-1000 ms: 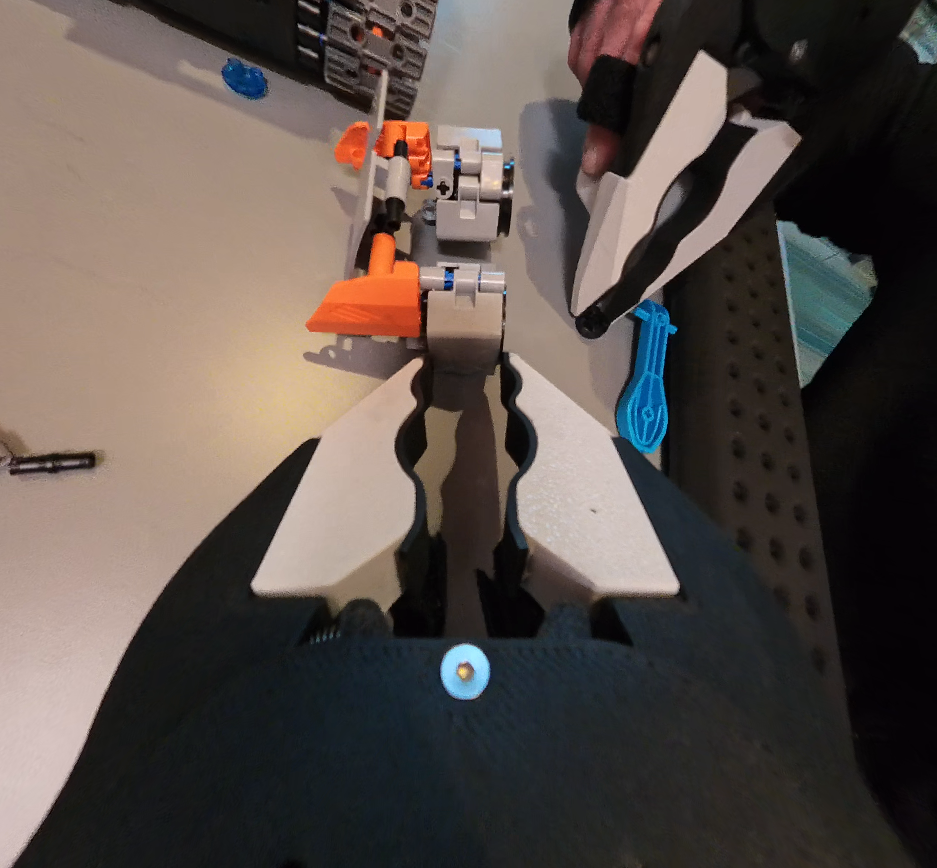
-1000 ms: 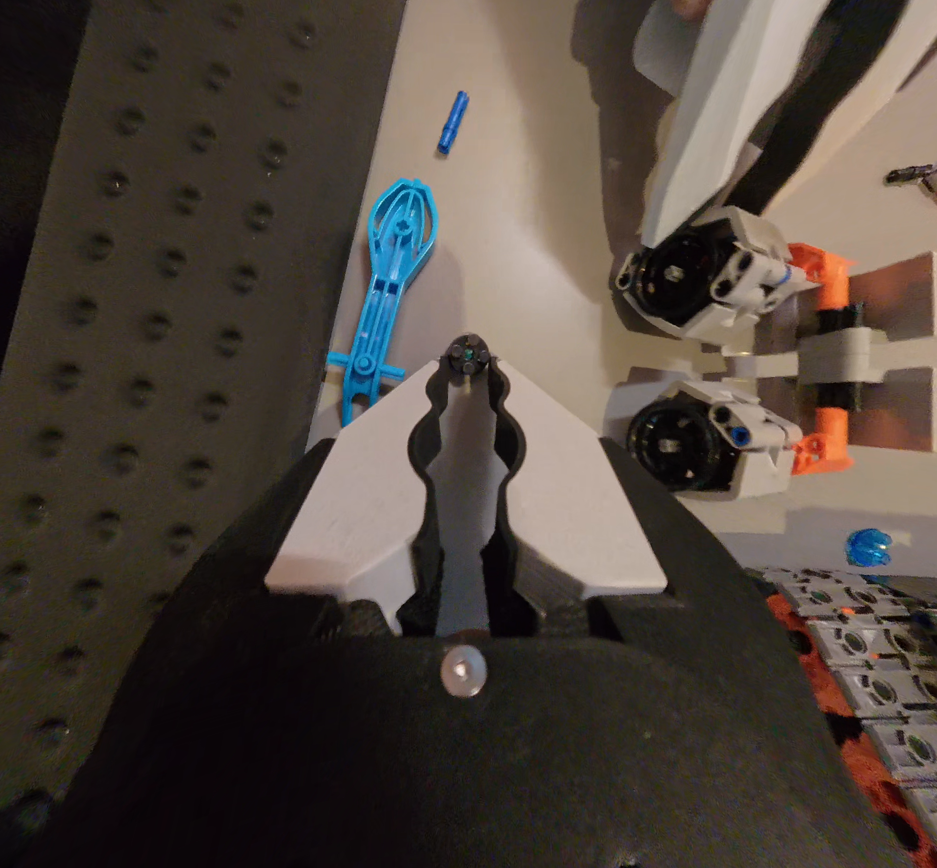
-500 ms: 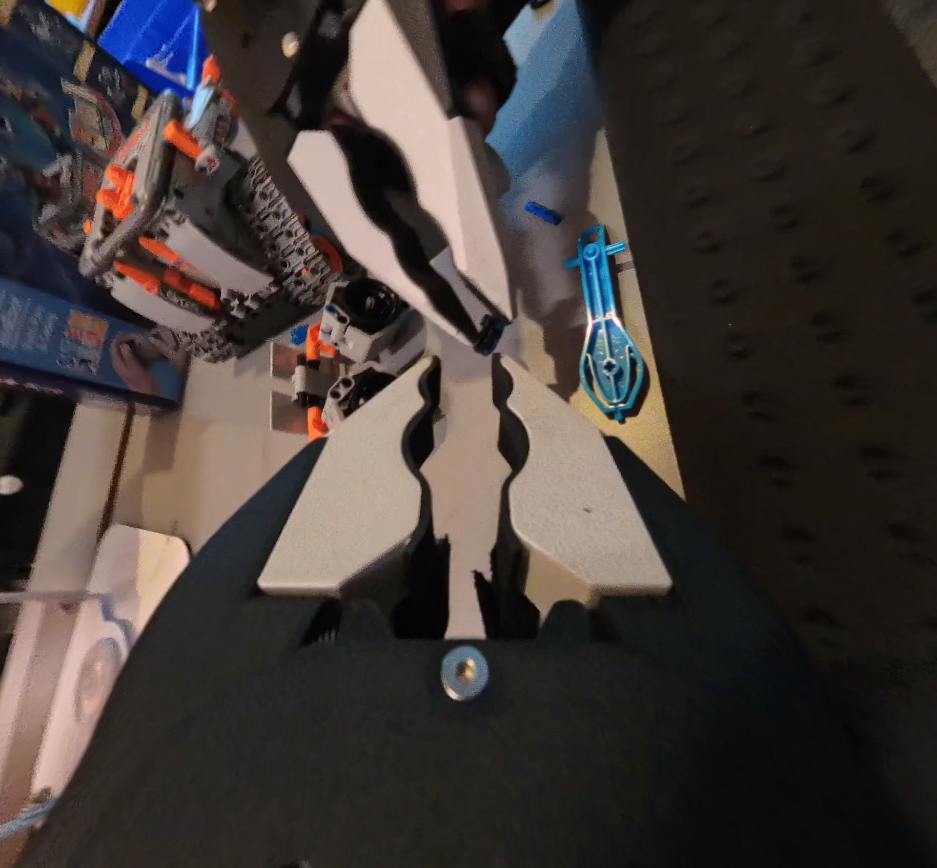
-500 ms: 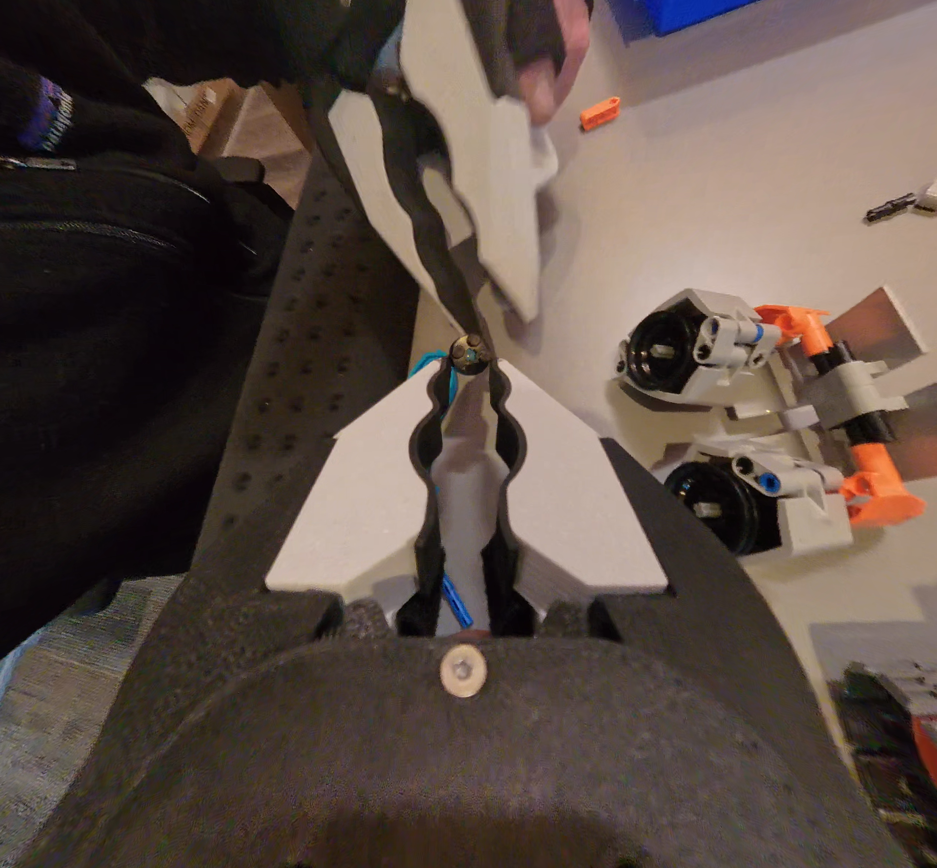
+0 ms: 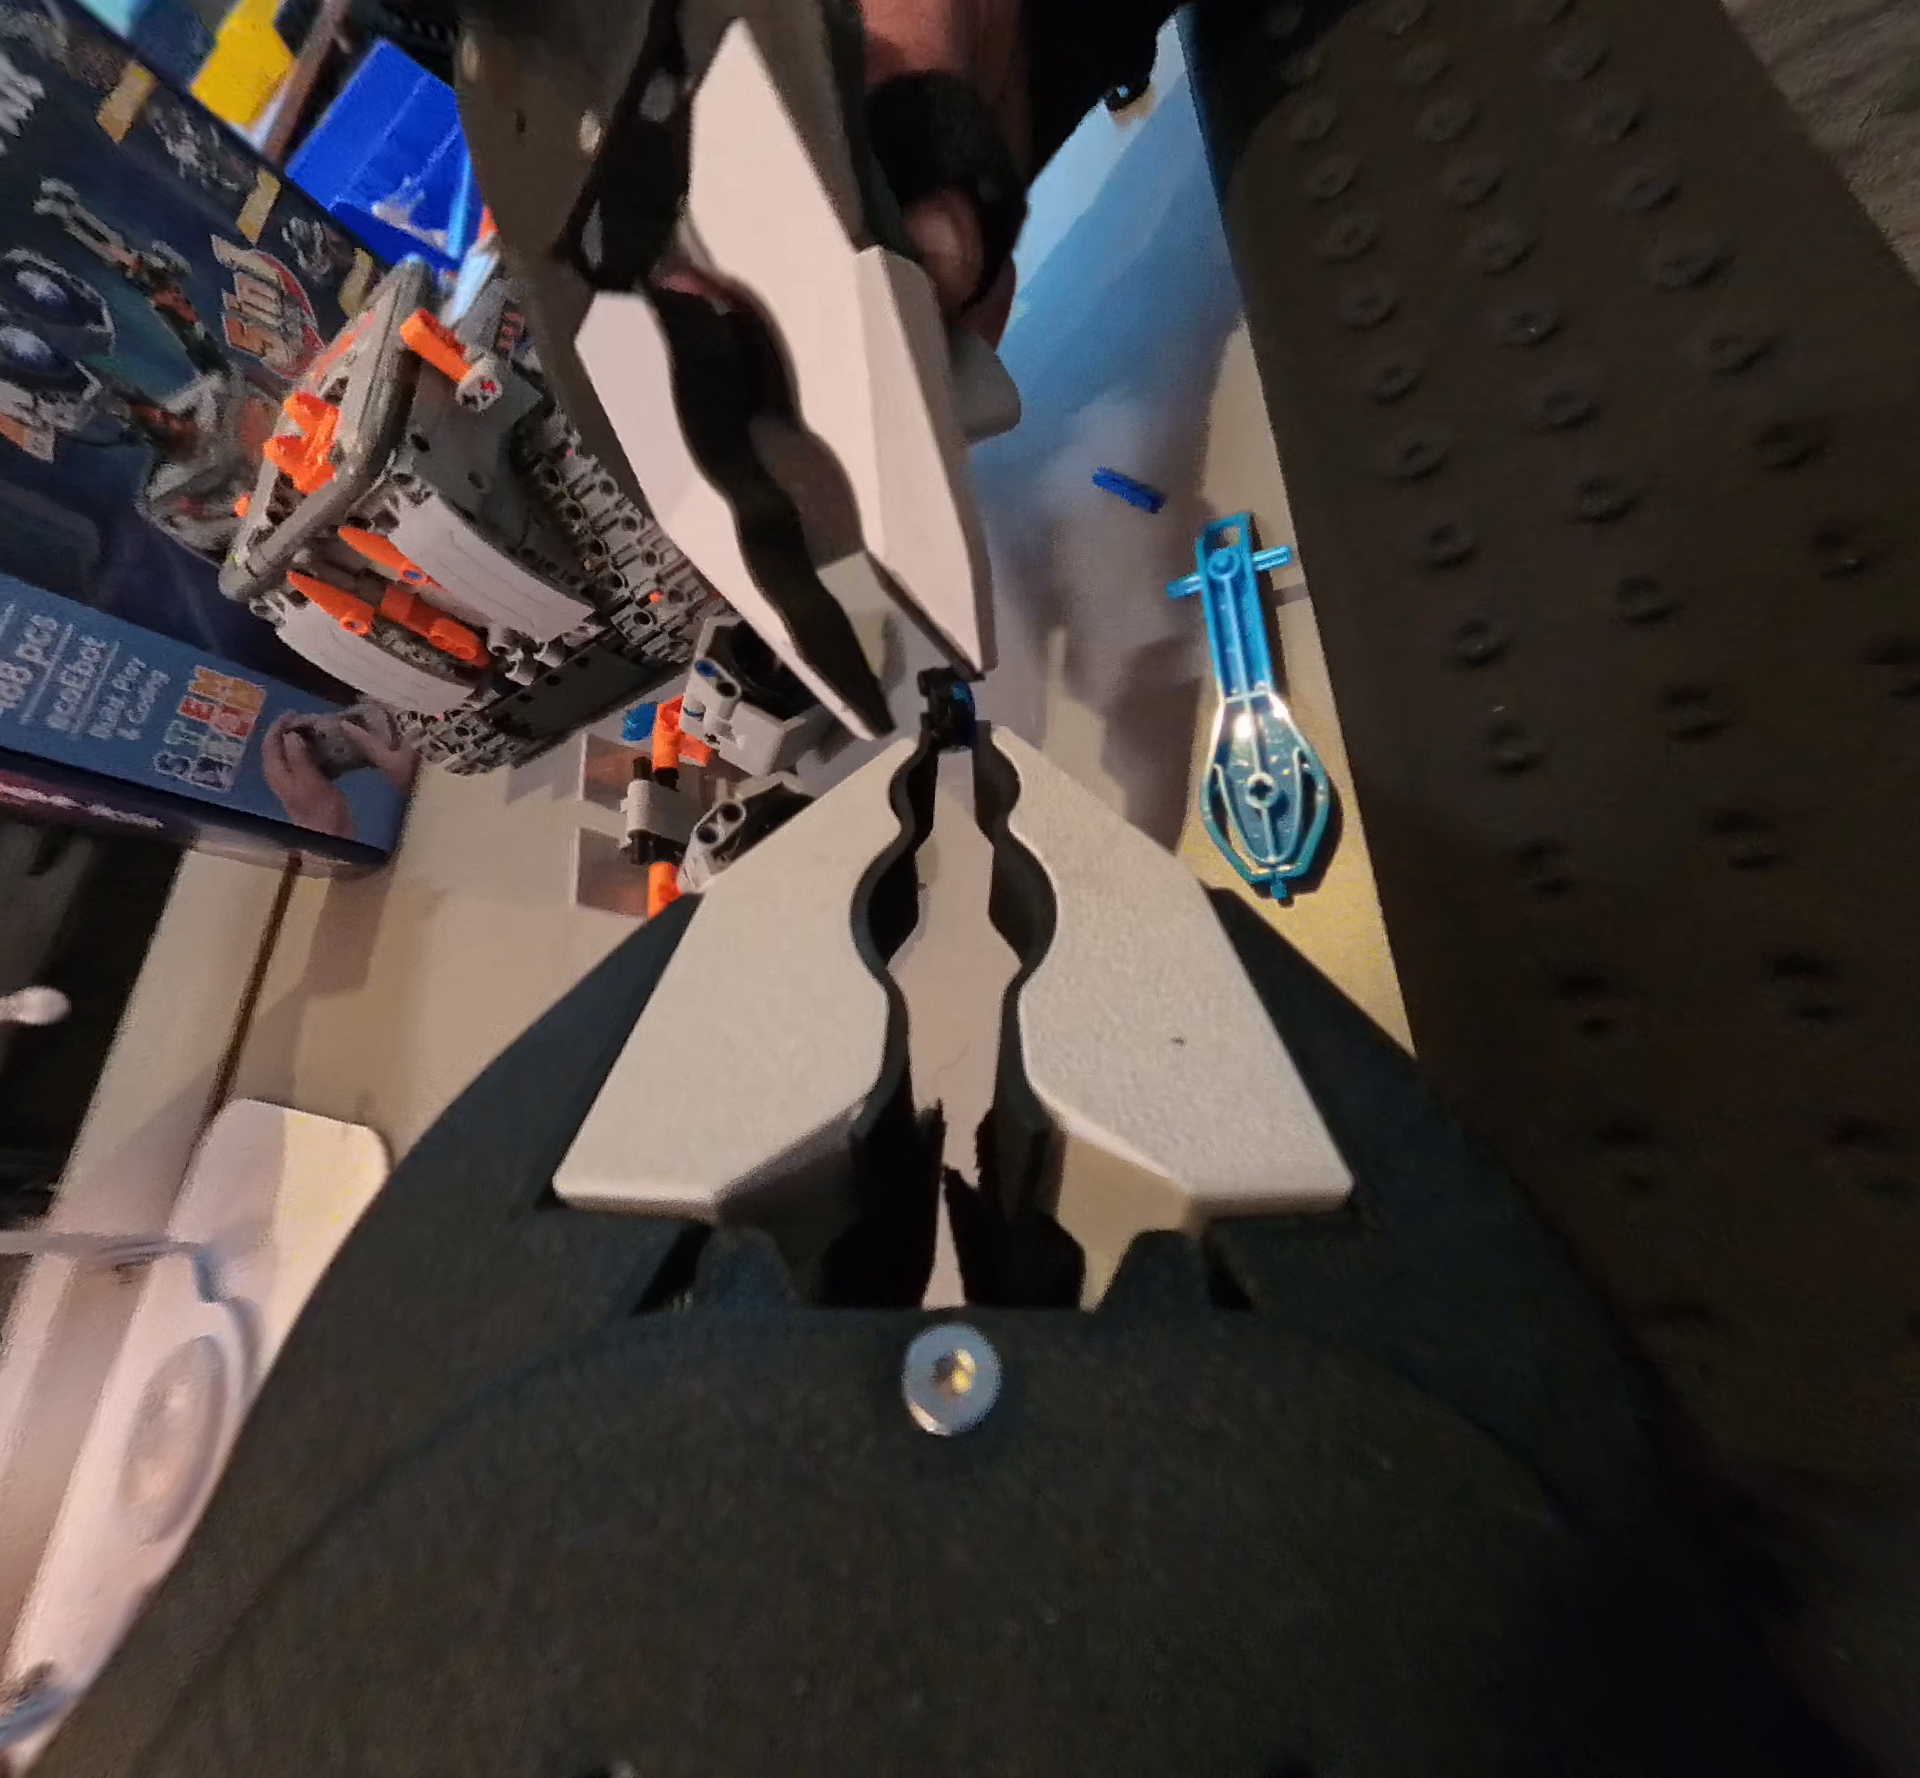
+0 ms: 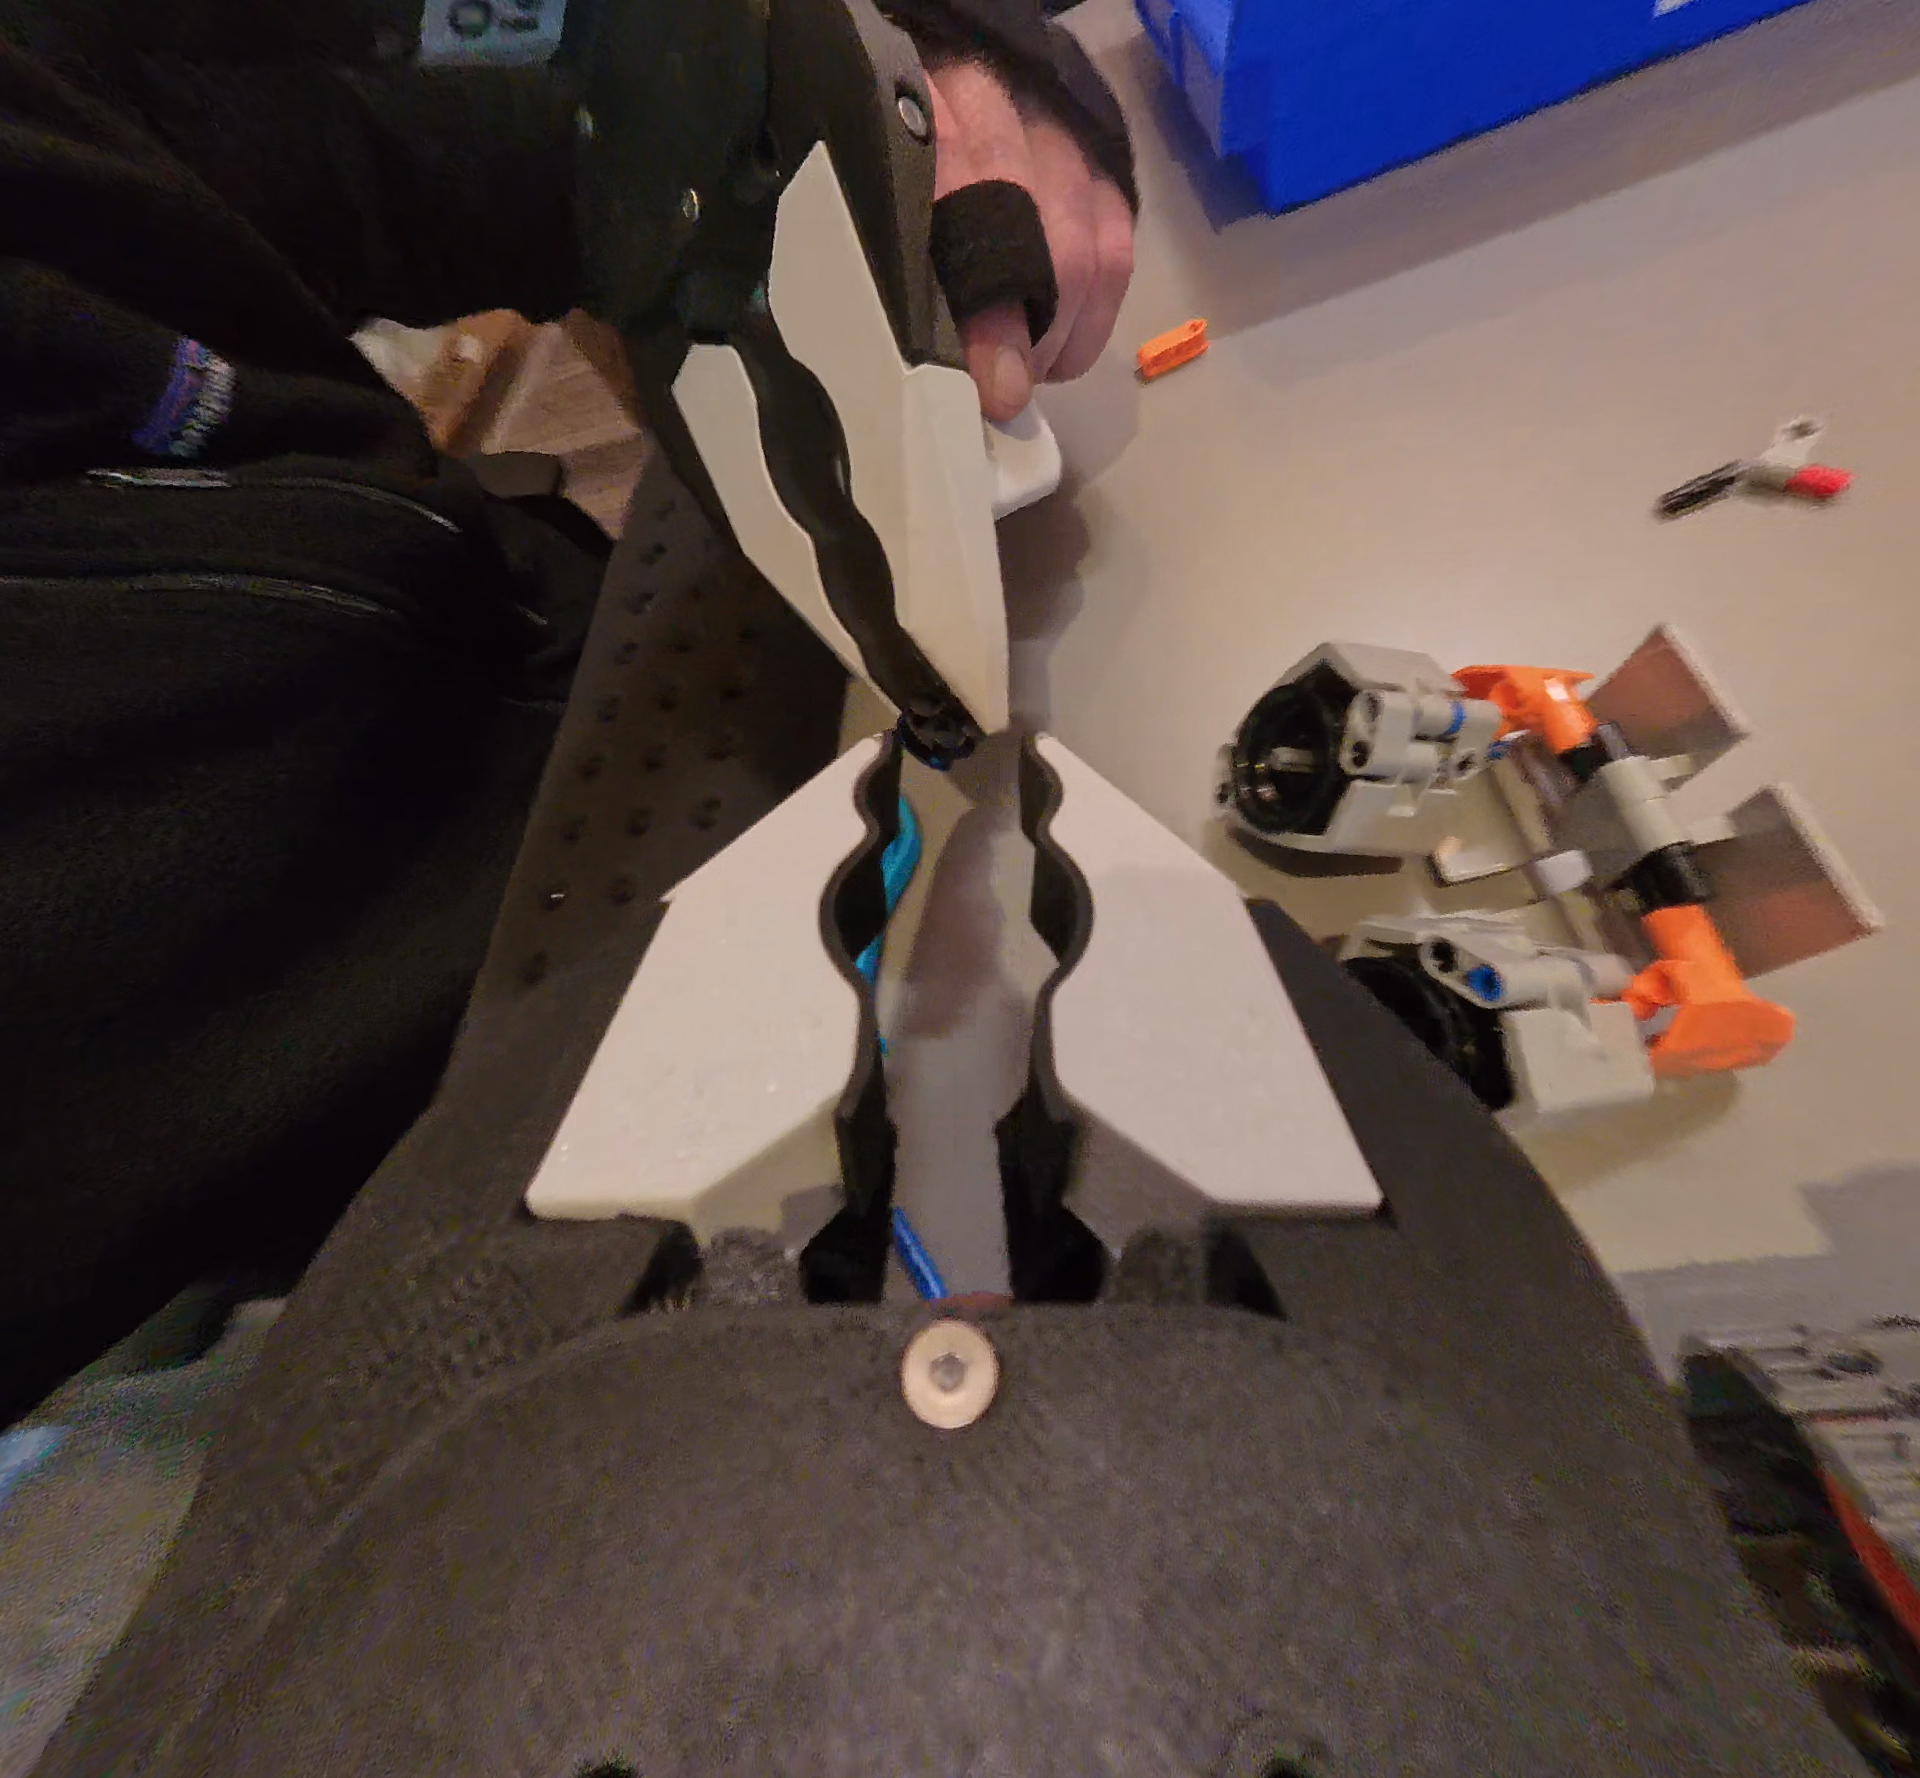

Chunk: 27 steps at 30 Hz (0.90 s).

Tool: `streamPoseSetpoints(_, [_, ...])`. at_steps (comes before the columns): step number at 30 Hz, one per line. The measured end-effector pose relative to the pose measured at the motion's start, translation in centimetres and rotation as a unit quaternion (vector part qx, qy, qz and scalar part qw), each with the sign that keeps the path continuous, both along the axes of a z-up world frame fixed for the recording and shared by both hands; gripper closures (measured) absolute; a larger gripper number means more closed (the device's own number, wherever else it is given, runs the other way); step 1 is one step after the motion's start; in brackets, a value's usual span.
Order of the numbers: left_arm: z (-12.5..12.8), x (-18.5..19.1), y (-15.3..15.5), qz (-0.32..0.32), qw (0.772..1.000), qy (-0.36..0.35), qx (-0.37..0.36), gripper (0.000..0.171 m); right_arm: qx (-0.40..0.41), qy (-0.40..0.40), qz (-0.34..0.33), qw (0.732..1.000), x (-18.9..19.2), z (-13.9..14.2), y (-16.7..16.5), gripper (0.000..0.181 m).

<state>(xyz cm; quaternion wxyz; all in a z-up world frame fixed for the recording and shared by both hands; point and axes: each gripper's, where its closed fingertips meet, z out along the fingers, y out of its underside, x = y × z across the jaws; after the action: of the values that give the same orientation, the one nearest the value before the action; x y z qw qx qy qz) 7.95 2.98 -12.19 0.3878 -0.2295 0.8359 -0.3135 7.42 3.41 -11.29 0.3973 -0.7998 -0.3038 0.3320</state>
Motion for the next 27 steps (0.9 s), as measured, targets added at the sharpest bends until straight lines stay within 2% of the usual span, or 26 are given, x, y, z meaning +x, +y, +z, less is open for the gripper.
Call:
streamPoseSetpoints(4, [0.7, 0.1, 0.4, 0.007, 0.996, 0.029, -0.088, 0.167, 0.11, -0.119, -0.01, 0.987, 0.6, 0.1, 0.6, 0.162])
streamPoseSetpoints(7, [0.9, 0.1, 0.6, 0.011, 0.991, 0.045, -0.129, 0.167, 0.157, -0.168, -0.004, 0.973, 0.4, 0.2, 0.8, 0.171])
streamPoseSetpoints(9, [0.6, 0.1, 0.6, 0.01, 0.99, 0.053, -0.131, 0.167, 0.173, -0.178, 0.0, 0.969, 0.2, 0.4, 0.8, 0.175])
streamPoseSetpoints(14, [0.5, 0.1, 0.6, 0.007, 0.986, 0.066, -0.15, 0.167, 0.173, -0.18, 0.002, 0.968, 0.2, 0.2, 0.7, 0.176])
streamPoseSetpoints(22, [0.0, 0.5, 1.4, 0.024, 0.984, 0.077, -0.161, 0.164, 0.122, -0.143, -0.016, 0.982, 0.7, -0.4, 1.3, 0.178])
streamPoseSetpoints(24, [0.0, 0.7, 2.0, 0.037, 0.986, 0.069, -0.15, 0.157, 0.106, -0.142, -0.027, 0.984, 1.2, -0.6, 1.6, 0.178])
streamPoseSetpoints(27, [0.1, 1.1, 3.7, 0.071, 0.988, 0.058, -0.126, 0.137, 0.07, -0.144, -0.049, 0.986, 2.1, -1.5, 2.0, 0.178])
